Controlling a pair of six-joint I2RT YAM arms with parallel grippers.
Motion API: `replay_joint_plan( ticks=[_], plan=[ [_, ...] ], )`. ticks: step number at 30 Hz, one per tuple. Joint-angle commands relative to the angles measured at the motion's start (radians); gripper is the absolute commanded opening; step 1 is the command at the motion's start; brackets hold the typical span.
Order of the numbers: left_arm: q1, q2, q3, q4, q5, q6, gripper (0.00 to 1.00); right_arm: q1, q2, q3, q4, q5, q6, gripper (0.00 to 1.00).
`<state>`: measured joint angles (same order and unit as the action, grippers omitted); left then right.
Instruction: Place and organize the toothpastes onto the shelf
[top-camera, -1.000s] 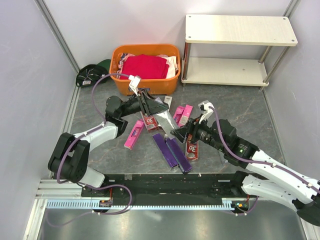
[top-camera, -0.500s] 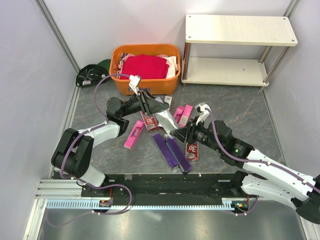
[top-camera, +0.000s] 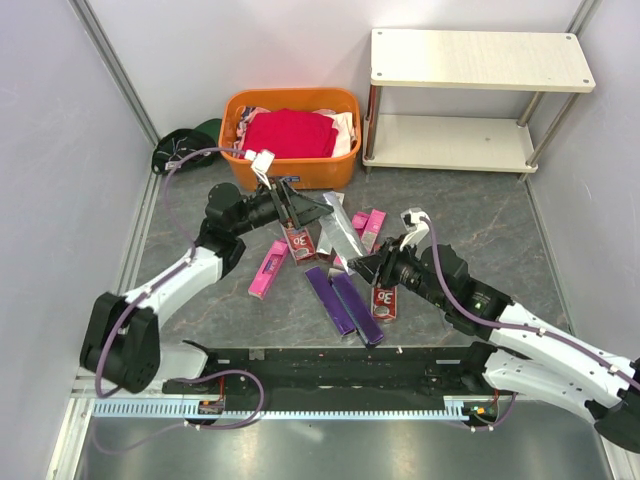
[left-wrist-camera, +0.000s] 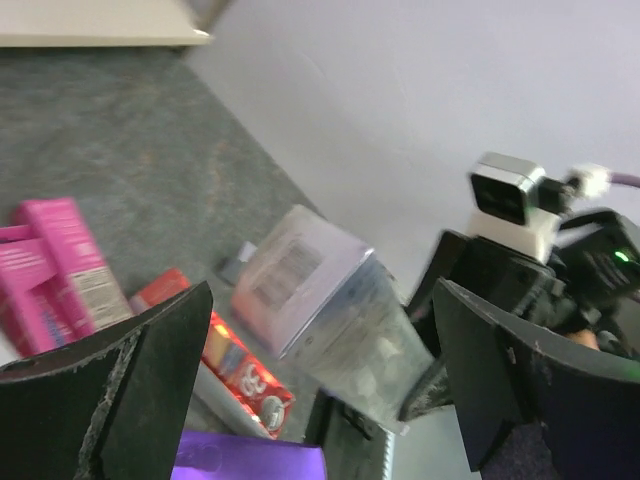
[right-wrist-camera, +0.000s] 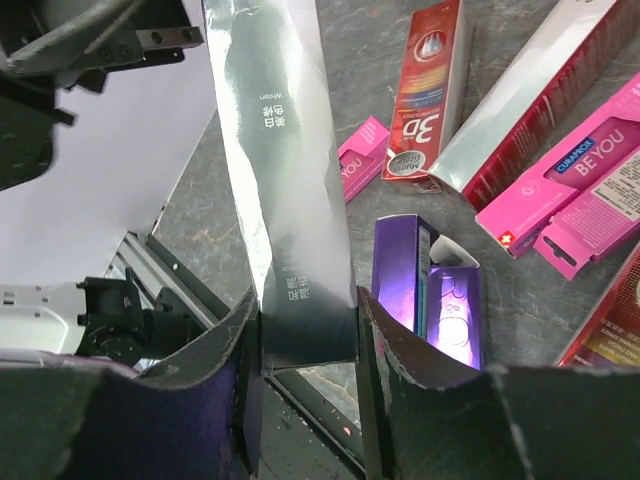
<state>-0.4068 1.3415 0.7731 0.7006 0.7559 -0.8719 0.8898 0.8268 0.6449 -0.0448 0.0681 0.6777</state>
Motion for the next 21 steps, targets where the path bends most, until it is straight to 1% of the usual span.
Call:
replay_joint_plan(
  ticks=[1,2,3,4,5,6,7,9,13,18,19,21],
  plan=[
    [0.005,-0.117,0.077,-0.522,-0.310,0.345,1.00,-0.005,-0.028,0.009,0.024,0.065,0.040,0.11],
    [0.005,-0.131,0.081,-0.568,-0.364,0.367,1.00,-0.008,-0.026,0.009,0.019,0.076,0.043,0.11],
    [0.005,-0.146,0.081,-0.610,-0.488,0.384,1.00,-0.011,-0.026,0.007,0.014,0.082,0.048,0.11],
    [0.003,-0.163,0.081,-0.694,-0.554,0.395,1.00,-0.012,-0.023,0.007,0.007,0.088,0.052,0.10],
    [0.003,-0.191,0.081,-0.732,-0.619,0.396,1.00,-0.020,-0.025,0.006,0.003,0.096,0.057,0.10],
    [0.005,-0.208,0.074,-0.765,-0.729,0.393,1.00,-0.025,-0.019,0.004,0.002,0.096,0.060,0.10],
    [0.005,-0.222,0.069,-0.797,-0.756,0.386,1.00,-0.032,-0.015,0.004,0.000,0.095,0.063,0.09],
    [0.005,-0.260,0.043,-0.803,-0.825,0.384,1.00,-0.061,-0.002,0.010,0.003,0.081,0.065,0.09],
    [0.005,-0.271,0.028,-0.794,-0.811,0.389,1.00,-0.126,0.032,0.036,0.008,0.039,0.049,0.08],
    [0.003,-0.213,0.037,-0.783,-0.759,0.389,1.00,-0.281,0.095,0.099,0.033,-0.071,0.025,0.08],
    [0.005,-0.206,0.037,-0.782,-0.735,0.389,1.00,-0.331,0.103,0.110,0.034,-0.100,0.022,0.08],
    [0.005,-0.196,0.037,-0.776,-0.713,0.386,1.00,-0.382,0.135,0.145,0.039,-0.131,0.013,0.08]
  ],
)
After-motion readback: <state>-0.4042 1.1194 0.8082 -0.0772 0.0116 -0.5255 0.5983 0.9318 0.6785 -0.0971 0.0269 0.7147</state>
